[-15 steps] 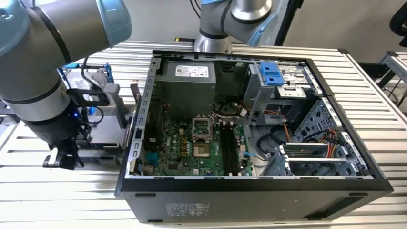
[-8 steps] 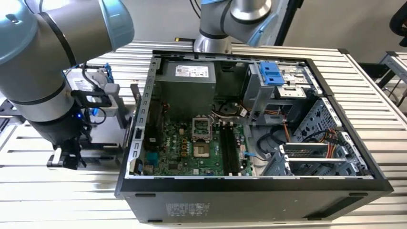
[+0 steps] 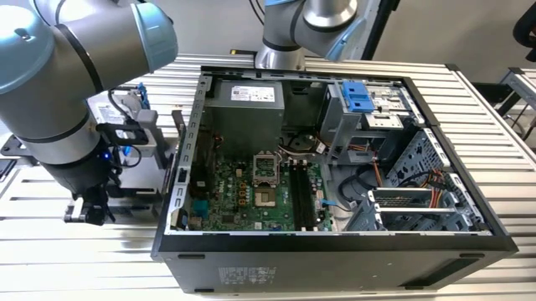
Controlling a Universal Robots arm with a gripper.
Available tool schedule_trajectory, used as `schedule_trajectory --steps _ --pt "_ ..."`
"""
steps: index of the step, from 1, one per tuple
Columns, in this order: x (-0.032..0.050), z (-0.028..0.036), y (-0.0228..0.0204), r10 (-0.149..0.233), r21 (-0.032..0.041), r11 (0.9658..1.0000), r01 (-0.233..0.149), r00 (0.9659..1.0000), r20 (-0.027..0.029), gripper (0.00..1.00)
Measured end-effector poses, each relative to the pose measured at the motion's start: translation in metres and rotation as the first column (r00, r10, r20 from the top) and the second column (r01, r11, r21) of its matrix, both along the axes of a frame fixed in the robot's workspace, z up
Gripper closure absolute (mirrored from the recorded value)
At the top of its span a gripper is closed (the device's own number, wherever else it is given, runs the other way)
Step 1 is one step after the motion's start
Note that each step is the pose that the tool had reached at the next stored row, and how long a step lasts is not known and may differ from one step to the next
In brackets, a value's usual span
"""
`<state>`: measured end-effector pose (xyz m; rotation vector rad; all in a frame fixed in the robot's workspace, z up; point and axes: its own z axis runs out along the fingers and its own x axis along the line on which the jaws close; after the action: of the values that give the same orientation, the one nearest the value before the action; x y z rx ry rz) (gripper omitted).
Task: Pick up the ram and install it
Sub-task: 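Pick up the ram and move it above insertion slot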
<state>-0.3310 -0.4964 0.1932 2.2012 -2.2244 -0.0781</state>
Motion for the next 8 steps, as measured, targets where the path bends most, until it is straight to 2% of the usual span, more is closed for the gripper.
schedule_trajectory --steps 4,8 --pt "0.0 -0.003 -0.0025 0.0 0.0002 1.0 0.0 1.0 0.0001 0.0" --pt "0.0001 -0.0031 -0.0035 0.0 0.0 1.0 0.0 1.0 -0.0001 0.0"
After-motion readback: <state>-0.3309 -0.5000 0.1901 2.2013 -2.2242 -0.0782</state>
